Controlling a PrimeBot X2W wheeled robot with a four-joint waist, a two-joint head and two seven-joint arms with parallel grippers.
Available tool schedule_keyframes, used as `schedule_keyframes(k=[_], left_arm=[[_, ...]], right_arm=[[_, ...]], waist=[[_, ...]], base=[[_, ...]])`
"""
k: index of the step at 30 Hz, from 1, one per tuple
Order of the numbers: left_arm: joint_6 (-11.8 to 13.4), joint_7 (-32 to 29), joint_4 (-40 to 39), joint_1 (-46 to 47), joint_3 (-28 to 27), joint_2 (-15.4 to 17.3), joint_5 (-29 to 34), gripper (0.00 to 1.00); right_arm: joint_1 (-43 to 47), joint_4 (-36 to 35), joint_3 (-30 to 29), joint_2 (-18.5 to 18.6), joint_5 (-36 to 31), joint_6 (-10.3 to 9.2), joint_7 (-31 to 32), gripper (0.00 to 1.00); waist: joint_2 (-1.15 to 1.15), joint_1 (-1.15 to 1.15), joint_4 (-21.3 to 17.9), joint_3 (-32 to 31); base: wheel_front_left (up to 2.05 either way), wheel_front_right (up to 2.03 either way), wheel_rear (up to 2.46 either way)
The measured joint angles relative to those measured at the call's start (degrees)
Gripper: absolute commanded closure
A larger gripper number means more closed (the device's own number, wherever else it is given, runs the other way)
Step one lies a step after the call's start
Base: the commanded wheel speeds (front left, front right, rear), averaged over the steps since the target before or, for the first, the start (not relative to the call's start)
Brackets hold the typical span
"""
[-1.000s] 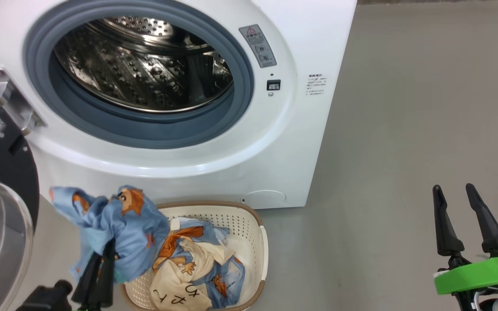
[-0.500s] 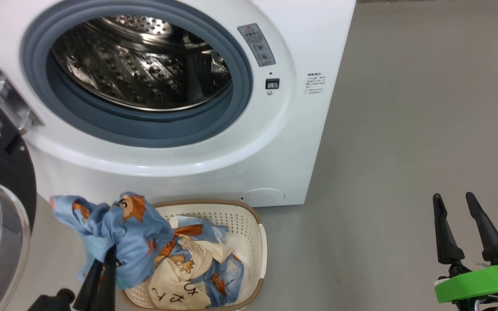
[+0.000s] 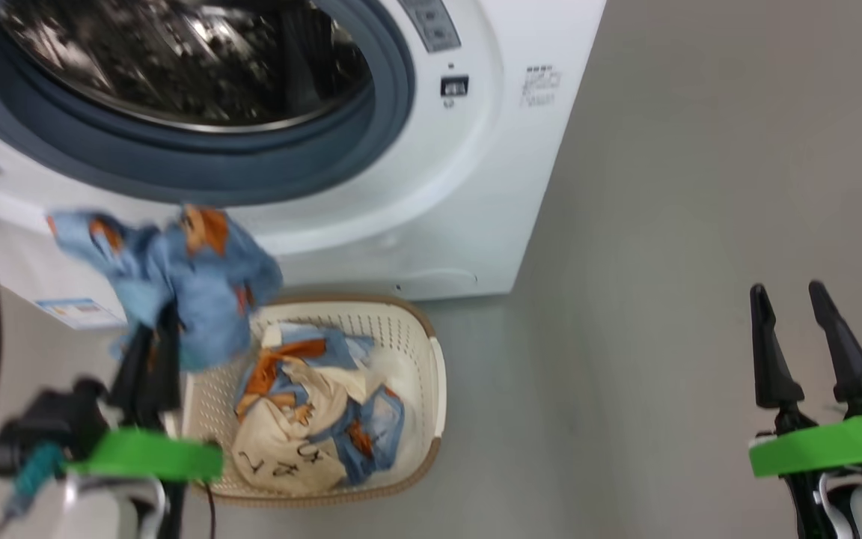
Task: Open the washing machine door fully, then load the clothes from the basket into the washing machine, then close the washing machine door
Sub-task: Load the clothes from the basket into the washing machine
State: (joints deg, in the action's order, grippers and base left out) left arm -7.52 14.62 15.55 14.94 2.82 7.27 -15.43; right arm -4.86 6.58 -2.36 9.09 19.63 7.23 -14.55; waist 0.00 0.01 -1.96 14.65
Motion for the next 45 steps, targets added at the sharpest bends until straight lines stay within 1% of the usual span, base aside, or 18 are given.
schedule_keyframes(k=[4,12,13,14,16,19,20,23,28,32,36,42,43,44,45], left_arm=[[0.0,0.0,2.1,7.1,-1.5,0.2,0.3,1.00],[0.0,0.0,8.4,21.2,-2.2,0.8,1.5,1.00],[0.0,0.0,8.4,21.2,-2.2,0.8,1.5,1.00],[0.0,0.0,10.5,24.9,-2.6,1.0,1.6,1.00],[0.0,0.0,12.6,28.4,-3.0,1.3,1.7,1.00],[0.0,0.0,16.1,33.4,-4.1,2.0,2.0,1.00],[0.0,0.0,16.1,33.4,-4.1,2.0,2.0,1.00],[0.0,0.0,20.5,38.2,-4.9,2.8,2.2,1.00],[0.0,0.0,28.4,45.9,-4.7,3.6,2.6,1.00],[0.0,0.0,32.2,51.6,-3.9,4.7,3.9,1.00],[0.0,0.0,32.4,55.8,-3.8,5.6,4.1,1.00],[0.0,0.1,27.1,57.1,-4.0,6.7,5.3,1.00],[0.0,0.1,27.0,57.0,-4.3,6.8,5.5,0.74],[0.0,0.1,27.1,56.9,-4.6,6.9,5.6,0.15],[0.0,0.1,27.1,56.7,-4.6,7.0,5.9,0.00]], right_arm=[[-2.5,-0.2,0.0,-0.4,0.1,0.00,0.0,0.00],[-6.8,-0.5,-0.1,-0.8,0.2,-0.01,0.0,0.00],[-6.8,-0.5,-0.1,-0.8,0.2,-0.01,0.0,0.00],[-7.8,-0.6,0.0,-0.9,0.3,0.00,0.0,0.00],[-8.8,-0.8,0.1,-1.1,0.5,0.00,0.0,0.00],[-9.9,-0.9,0.4,-1.6,0.5,0.00,0.0,0.00],[-9.9,-0.9,0.4,-1.6,0.5,0.00,0.0,0.00],[-10.6,-1.0,0.5,-1.8,0.5,0.00,0.0,0.00],[-11.3,-1.0,0.7,-2.4,0.6,0.00,0.0,0.00],[-11.6,-1.0,0.9,-2.8,1.0,0.00,0.0,0.00],[-12.9,-1.2,1.2,-3.3,1.0,0.00,0.0,0.00],[-13.4,-1.3,1.5,-3.8,1.0,0.00,0.0,0.00],[-13.4,-1.3,1.5,-3.9,1.0,0.00,0.0,0.00],[-13.4,-1.2,1.5,-4.0,1.0,0.00,0.0,0.00],[-13.4,-1.2,1.5,-4.0,1.0,0.00,0.0,0.00]], waist=[[0.00,0.00,-0.7,3.2],[0.00,0.00,-1.9,9.4],[0.00,0.00,-1.9,9.4],[0.00,0.00,-2.2,10.8],[0.00,0.00,-2.5,12.1],[0.00,0.00,-3.3,13.7],[0.00,0.00,-3.3,13.7],[0.00,0.00,-4.2,15.1],[0.00,0.00,-5.9,16.8],[0.00,-0.01,-7.2,18.1],[0.00,0.00,-8.6,19.1],[0.00,-0.01,-10.3,20.2],[0.00,-0.01,-10.5,20.4],[0.00,-0.01,-10.7,20.4],[0.00,-0.01,-10.9,20.5]], base=[[0.00,0.00,0.00],[0.00,0.00,0.00],[0.00,0.00,0.00],[0.00,0.00,0.00],[0.00,0.00,0.00],[0.00,0.00,0.00],[0.00,0.00,0.00],[0.00,0.00,0.00],[0.00,0.00,0.00],[0.00,0.00,0.00],[0.00,0.00,0.00],[0.00,0.00,0.00],[0.00,0.00,0.00],[0.00,0.00,0.00],[0.00,0.00,0.00]])
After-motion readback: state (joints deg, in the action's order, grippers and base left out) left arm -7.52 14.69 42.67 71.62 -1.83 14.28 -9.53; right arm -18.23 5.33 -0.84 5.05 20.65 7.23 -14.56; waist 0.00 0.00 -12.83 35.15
